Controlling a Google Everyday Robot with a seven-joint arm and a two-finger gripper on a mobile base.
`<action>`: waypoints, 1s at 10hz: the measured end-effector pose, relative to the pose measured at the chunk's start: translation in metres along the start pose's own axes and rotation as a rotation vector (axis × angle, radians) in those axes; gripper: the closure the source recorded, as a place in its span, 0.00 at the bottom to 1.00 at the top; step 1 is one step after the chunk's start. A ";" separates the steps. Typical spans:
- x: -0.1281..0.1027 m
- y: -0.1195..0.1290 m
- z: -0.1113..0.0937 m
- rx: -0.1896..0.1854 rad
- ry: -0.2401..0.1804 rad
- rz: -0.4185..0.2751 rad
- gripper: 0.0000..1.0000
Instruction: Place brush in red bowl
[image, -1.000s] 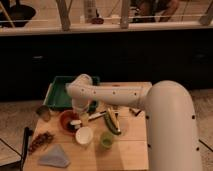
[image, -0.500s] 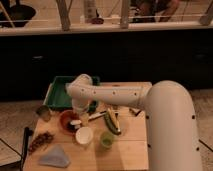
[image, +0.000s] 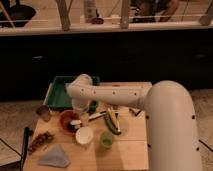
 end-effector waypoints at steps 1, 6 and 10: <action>0.000 0.000 0.000 0.000 0.000 0.000 0.33; 0.000 0.000 0.000 0.000 0.000 0.000 0.33; 0.000 0.000 0.000 0.000 0.000 0.000 0.33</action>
